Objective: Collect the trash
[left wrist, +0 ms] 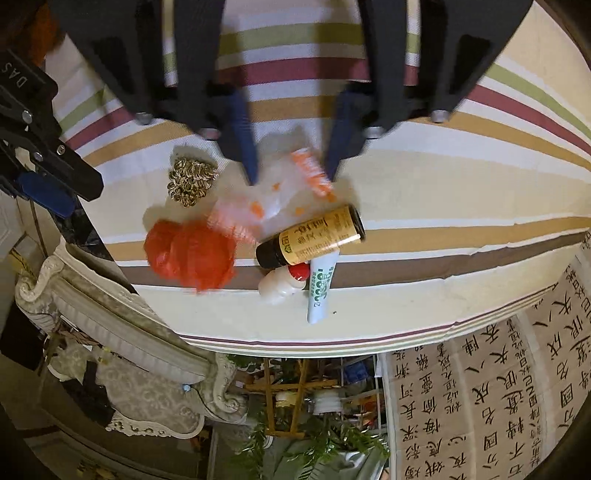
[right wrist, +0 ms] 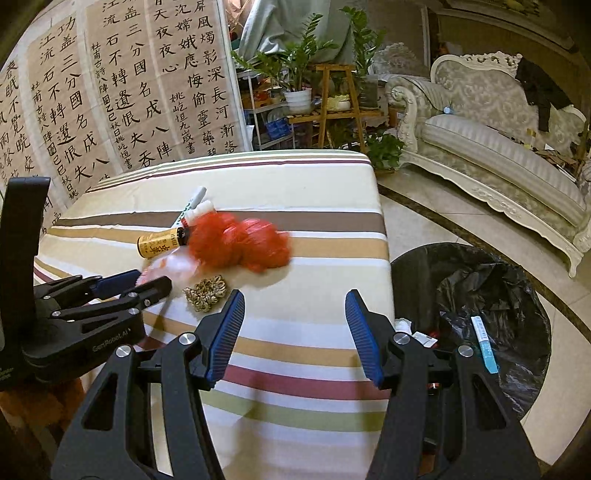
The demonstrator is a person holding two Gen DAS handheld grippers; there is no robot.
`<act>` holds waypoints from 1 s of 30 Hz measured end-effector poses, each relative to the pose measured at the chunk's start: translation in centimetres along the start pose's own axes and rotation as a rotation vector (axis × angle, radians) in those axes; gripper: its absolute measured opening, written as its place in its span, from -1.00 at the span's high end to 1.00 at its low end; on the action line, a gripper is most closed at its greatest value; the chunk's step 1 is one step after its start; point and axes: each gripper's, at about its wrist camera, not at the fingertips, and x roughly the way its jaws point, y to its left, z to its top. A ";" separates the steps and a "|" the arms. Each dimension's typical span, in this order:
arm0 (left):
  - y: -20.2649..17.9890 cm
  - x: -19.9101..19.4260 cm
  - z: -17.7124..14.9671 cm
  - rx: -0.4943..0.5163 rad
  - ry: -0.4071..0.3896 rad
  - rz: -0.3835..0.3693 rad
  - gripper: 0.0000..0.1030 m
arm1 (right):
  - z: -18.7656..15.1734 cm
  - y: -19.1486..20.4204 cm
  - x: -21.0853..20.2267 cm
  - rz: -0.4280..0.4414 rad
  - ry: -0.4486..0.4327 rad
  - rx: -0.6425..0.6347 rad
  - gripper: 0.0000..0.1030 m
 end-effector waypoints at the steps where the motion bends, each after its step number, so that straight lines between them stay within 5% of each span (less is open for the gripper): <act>1: 0.0 -0.1 -0.1 0.000 -0.001 -0.010 0.52 | 0.0 0.1 0.0 0.002 0.001 -0.001 -0.08; 12: 1.2 -1.1 -0.9 -0.041 -0.019 -0.065 0.80 | 0.1 1.7 0.3 0.020 0.010 -0.033 -0.08; 30: 5.0 -3.4 -2.4 -0.113 -0.053 -0.012 0.80 | 0.5 6.3 2.9 0.065 0.078 -0.122 -0.02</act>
